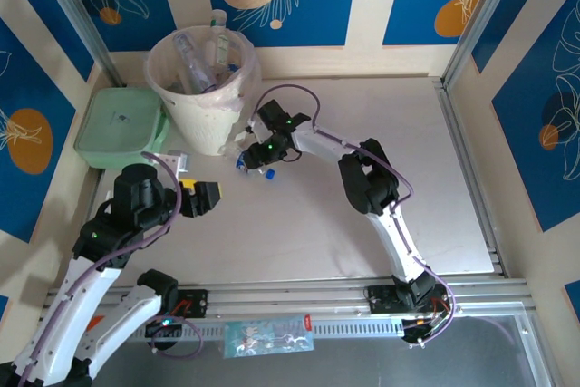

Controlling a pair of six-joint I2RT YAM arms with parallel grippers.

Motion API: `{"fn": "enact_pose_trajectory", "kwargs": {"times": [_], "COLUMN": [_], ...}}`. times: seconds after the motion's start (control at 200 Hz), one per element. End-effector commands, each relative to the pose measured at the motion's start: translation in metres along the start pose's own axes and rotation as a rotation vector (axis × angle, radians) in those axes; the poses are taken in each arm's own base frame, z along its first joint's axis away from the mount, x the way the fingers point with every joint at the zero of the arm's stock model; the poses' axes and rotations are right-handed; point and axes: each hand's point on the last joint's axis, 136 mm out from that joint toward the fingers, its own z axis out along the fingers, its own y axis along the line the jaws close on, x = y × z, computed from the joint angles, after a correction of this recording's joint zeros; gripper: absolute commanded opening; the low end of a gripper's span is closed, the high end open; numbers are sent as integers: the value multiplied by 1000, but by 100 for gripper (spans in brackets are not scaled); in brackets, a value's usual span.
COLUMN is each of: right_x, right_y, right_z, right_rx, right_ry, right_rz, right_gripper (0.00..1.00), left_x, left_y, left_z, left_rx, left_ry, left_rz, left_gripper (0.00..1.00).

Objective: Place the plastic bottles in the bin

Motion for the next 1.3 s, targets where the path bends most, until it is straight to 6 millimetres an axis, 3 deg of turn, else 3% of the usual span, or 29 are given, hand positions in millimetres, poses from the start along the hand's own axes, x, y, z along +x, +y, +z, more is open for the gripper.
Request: {"fn": "enact_pose_trajectory", "kwargs": {"times": [0.0,0.175,0.485,0.68,0.76,0.945,1.185,1.295], "right_x": [25,47,88,124,135,136,134,129], "right_y": [0,1,-2,-8,-13,-12,1,0], "right_z": [-8,-28,-57,-45,-38,-29,-21,-28], "right_rx": [26,43,31,216,289,299,255,276], "right_ry": [50,28,-40,97,158,205,230,198], "right_rz": [67,143,275,110,52,11,-37,-48], "right_gripper": [43,42,38,42,49,65,69,62], "left_x": [-9,-9,10,13,14,14,10,9], "left_y": [-2,-4,15,10,9,6,2,3], "left_z": [-8,-3,24,36,37,39,39,38], "left_rx": [-14,2,-58,-19,-14,1,14,8], "left_ry": [-23,-27,29,63,66,75,77,73], "left_rz": [14,-13,-152,-202,-209,-219,-221,-220], "left_gripper": [76,77,79,80,80,80,80,80]}}
